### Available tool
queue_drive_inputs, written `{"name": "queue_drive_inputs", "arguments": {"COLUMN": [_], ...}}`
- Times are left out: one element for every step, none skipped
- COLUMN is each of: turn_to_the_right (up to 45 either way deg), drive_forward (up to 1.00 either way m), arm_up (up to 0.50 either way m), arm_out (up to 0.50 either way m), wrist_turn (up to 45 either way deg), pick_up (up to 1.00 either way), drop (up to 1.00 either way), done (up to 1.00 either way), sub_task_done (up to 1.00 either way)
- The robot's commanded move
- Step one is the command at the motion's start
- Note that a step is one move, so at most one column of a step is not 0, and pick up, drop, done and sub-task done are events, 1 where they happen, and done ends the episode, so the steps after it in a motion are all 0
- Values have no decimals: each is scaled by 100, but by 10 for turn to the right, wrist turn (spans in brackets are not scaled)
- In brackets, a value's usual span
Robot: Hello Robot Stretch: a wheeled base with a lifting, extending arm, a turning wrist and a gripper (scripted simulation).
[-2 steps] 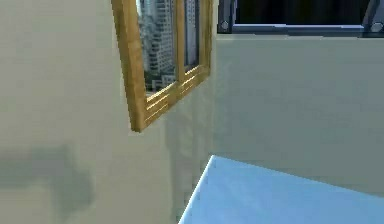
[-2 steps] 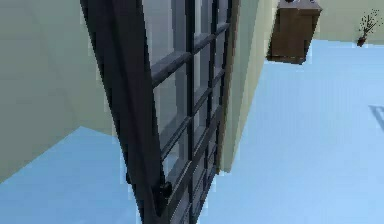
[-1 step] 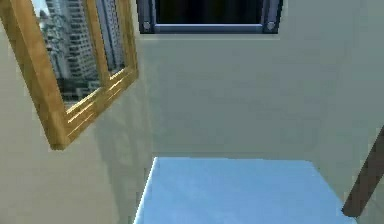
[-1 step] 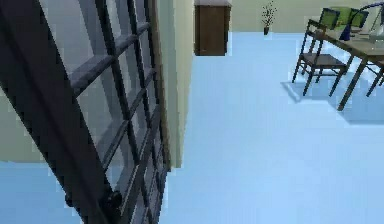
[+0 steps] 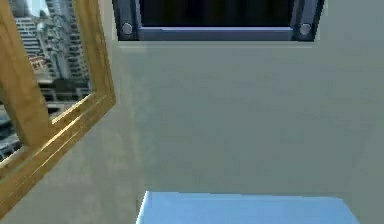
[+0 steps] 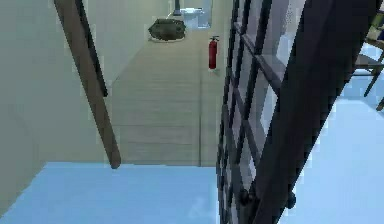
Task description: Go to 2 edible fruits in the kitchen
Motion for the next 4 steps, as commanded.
{"name": "queue_drive_inputs", "arguments": {"turn_to_the_right": [450,270,0,90], "drive_forward": [0,0,65,0], "arm_up": [0,0,0,0], "arm_out": [0,0,0,0], "wrist_turn": [0,0,0,0], "pick_up": [0,0,0,0], "drop": [0,0,0,0], "done": [0,0,0,0], "sub_task_done": [0,0,0,0]}}
